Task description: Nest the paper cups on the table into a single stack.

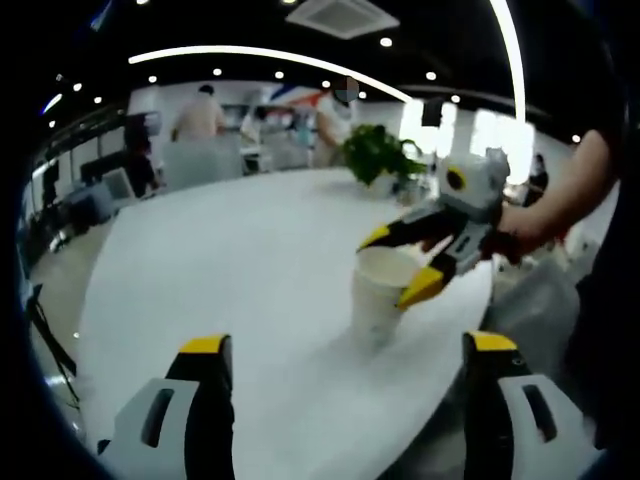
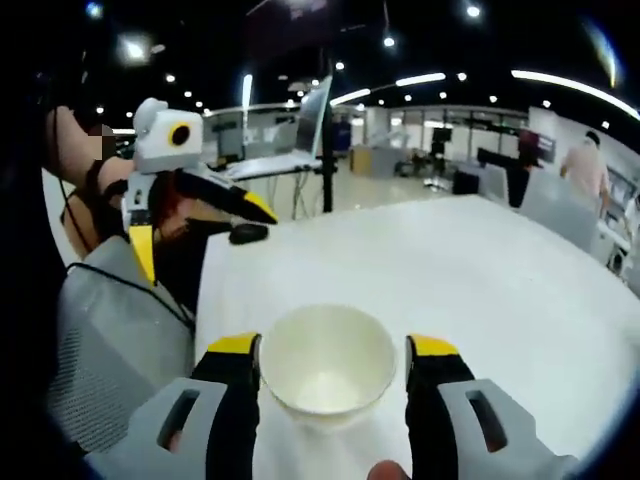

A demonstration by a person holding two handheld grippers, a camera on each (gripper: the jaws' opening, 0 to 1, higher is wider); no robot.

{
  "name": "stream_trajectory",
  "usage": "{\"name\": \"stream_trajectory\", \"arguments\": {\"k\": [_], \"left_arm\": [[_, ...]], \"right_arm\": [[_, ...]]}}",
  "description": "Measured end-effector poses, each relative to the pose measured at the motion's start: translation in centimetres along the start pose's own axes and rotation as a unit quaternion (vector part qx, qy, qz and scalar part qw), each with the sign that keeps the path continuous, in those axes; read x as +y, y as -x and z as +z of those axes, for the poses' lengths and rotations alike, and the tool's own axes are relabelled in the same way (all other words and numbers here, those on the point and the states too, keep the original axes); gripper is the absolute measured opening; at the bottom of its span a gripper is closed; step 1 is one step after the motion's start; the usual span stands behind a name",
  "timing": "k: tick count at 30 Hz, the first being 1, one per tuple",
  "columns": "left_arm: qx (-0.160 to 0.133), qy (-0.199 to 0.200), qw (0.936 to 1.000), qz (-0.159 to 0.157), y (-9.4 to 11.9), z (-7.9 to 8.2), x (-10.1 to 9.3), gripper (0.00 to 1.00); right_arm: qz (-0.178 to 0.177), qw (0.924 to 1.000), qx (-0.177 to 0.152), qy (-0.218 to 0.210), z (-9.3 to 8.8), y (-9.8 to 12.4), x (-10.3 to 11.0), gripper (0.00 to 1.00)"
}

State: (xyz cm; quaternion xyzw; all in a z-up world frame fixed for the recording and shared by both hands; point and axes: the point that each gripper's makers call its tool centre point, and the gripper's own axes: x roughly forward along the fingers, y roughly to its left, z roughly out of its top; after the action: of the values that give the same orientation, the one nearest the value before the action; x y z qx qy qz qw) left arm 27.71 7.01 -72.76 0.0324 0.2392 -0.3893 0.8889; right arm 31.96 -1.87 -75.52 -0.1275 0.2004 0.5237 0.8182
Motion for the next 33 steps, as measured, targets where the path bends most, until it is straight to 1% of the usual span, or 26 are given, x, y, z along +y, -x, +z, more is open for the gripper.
{"name": "stream_trajectory", "arguments": {"k": [7, 14, 17, 22, 24, 27, 30, 33], "left_arm": [[0.001, -0.001, 1.0000, -0.002, 0.0, -0.2, -0.1, 0.95], [0.000, 0.001, 1.0000, -0.002, 0.0, -0.2, -0.1, 0.95], [-0.001, 0.002, 1.0000, -0.001, 0.0, -0.2, 0.0, 0.95], [-0.003, 0.001, 1.0000, 0.000, -0.1, 0.1, 0.0, 0.95], [-0.004, -0.001, 1.0000, 0.000, -0.1, 0.2, 0.1, 0.95], [-0.004, -0.001, 1.0000, 0.001, -0.1, 0.2, 0.2, 0.95], [-0.006, -0.001, 1.0000, 0.001, 0.0, 0.3, 0.2, 0.95], [-0.005, -0.002, 1.0000, 0.001, 0.1, 0.3, 0.2, 0.95]], "right_arm": [[-0.002, 1.0000, 0.008, -0.001, -0.5, 0.0, -0.1, 0.58], [-0.003, 1.0000, 0.004, -0.007, -0.4, 0.4, -0.2, 0.60], [-0.002, 0.9999, 0.001, -0.011, -0.2, 0.6, -0.2, 0.63], [-0.005, 0.9998, 0.002, -0.017, -0.3, 1.2, -0.5, 0.67], [-0.006, 0.9998, -0.003, -0.018, 0.0, 1.9, -0.4, 0.68], [-0.006, 0.9998, -0.008, -0.018, 0.2, 2.7, -0.3, 0.72], [-0.011, 0.9998, -0.014, -0.006, 0.8, 3.9, -0.4, 0.72], [-0.015, 0.9996, -0.023, -0.003, 1.5, 5.5, -0.4, 0.75]]}}
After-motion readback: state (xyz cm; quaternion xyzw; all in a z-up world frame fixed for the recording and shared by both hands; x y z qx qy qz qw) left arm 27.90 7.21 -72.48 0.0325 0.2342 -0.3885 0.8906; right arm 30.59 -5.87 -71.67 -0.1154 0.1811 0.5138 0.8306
